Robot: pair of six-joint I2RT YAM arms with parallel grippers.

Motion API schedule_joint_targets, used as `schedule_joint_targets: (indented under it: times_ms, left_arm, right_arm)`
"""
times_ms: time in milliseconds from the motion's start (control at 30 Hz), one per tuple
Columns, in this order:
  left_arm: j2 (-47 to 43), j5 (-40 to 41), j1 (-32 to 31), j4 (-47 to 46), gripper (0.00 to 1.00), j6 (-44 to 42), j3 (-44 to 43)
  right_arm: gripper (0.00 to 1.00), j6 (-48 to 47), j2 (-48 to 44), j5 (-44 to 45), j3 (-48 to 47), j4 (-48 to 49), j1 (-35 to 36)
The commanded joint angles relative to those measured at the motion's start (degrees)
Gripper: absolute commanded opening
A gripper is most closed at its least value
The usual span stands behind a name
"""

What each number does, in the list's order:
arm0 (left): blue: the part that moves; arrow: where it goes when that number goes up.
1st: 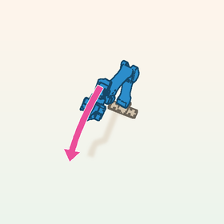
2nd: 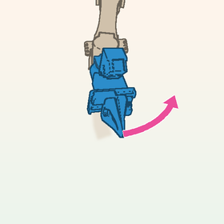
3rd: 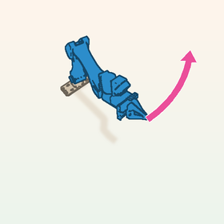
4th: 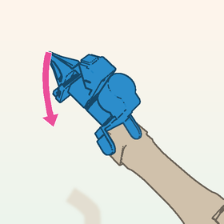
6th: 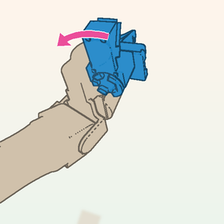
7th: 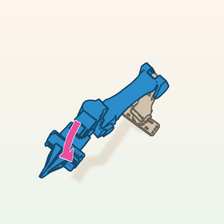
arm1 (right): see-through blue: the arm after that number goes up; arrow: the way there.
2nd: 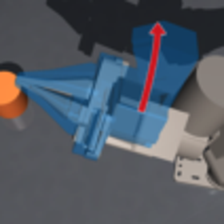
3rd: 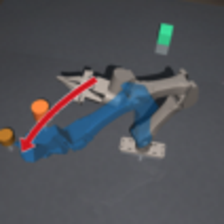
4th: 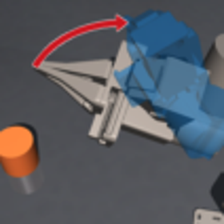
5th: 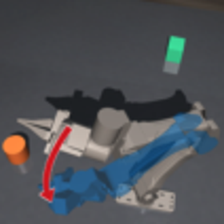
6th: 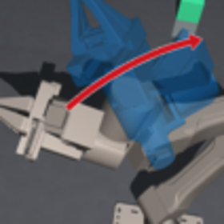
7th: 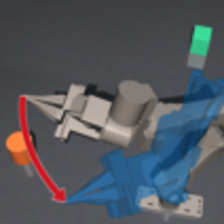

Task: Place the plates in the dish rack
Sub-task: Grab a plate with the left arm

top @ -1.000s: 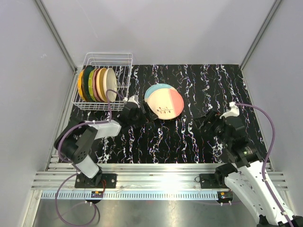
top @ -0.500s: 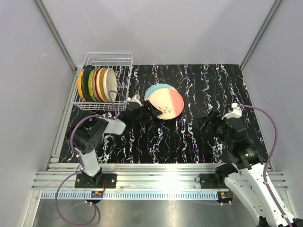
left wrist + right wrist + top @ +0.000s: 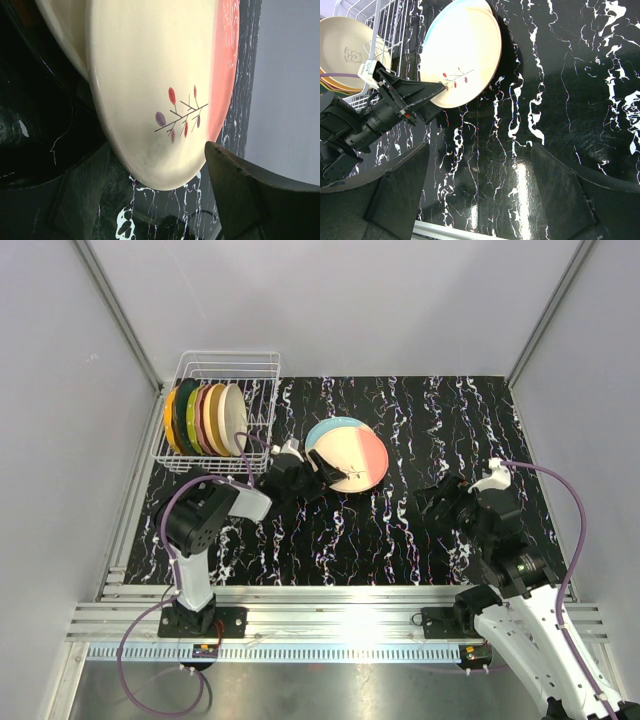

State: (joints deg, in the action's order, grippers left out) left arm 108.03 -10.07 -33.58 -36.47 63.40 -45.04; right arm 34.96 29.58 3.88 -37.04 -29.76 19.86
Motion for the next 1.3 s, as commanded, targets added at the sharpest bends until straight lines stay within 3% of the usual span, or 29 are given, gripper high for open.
schedule_joint_targets:
  times_ms: [0,367,667,933,1267]
  left_arm:
    - [1.66,-0.22,-0.43,-3.08,0.78,1.55,-1.98]
    - [1.48,1.89,-0.96,-2.38,0.58,2.43,-3.39]
    - [0.52,1.98,-0.87,-2.73,0.48,3.49,-2.95]
    - [-1.33,2.24,-0.87,-5.36,0.28,6.83,0.03]
    - [-4.58,3.12,-0.96,-6.07,0.23,9.46,2.05]
  right_arm:
    - [0.90,-0.42,0.21,1.04,0.47,2.34,0.09]
    - [0.90,-0.42,-0.67,1.48,0.04,1.72,0.10]
    - [0.89,0.02,-1.54,1.31,-0.76,0.58,0.09]
    - [0.89,1.16,-2.34,0.95,-0.67,0.14,0.18]
    - [0.89,1.43,-2.69,0.96,-1.55,-0.83,0.09]
